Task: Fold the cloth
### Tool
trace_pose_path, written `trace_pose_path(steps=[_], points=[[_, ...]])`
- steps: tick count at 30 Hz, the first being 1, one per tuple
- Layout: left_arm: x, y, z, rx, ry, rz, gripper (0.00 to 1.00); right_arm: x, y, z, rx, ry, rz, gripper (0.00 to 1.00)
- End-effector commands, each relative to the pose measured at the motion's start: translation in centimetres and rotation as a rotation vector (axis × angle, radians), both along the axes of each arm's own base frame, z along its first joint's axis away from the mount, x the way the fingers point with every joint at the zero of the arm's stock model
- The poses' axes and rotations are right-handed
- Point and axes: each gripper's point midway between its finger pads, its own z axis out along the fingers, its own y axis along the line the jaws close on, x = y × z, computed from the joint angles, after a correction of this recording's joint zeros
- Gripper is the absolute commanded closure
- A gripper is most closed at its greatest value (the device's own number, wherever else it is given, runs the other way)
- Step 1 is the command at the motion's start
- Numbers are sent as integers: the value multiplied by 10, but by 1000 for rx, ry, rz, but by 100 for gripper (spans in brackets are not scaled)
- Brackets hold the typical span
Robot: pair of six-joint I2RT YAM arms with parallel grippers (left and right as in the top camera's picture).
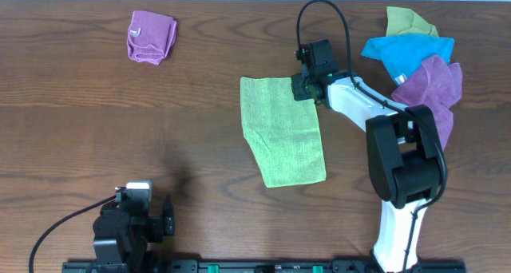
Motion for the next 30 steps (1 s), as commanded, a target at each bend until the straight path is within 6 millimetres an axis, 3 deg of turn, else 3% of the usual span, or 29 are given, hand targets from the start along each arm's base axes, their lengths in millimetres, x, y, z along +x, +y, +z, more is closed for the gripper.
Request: trace_pose_path(steps=[1,3,10,19,23,27,30], points=[[-3,-1,-12,-6,32,-1,5,2,-7,-2,-4,9,-16,89],[-3,-1,-12,-6,32,-1,5,-2,-16,-2,-41,42,-56,99],[-3,-1,-12,-6,32,-1,5,-29,-61,17,-217,129,-263,99],[-2,-1,-11,-6,29,-1,5,-109,-117,56,-406,288,-593,99],[-2,-1,-11,-6,29,-1,5,-143,-127,62,-471,395,-629,98],[-2,-1,-11,-6,28,-1,5,-166,-133,67,-531,482,-624,78],[-2,-1,-11,-6,28,-1,5,-171,-135,73,-542,497,-619,46]])
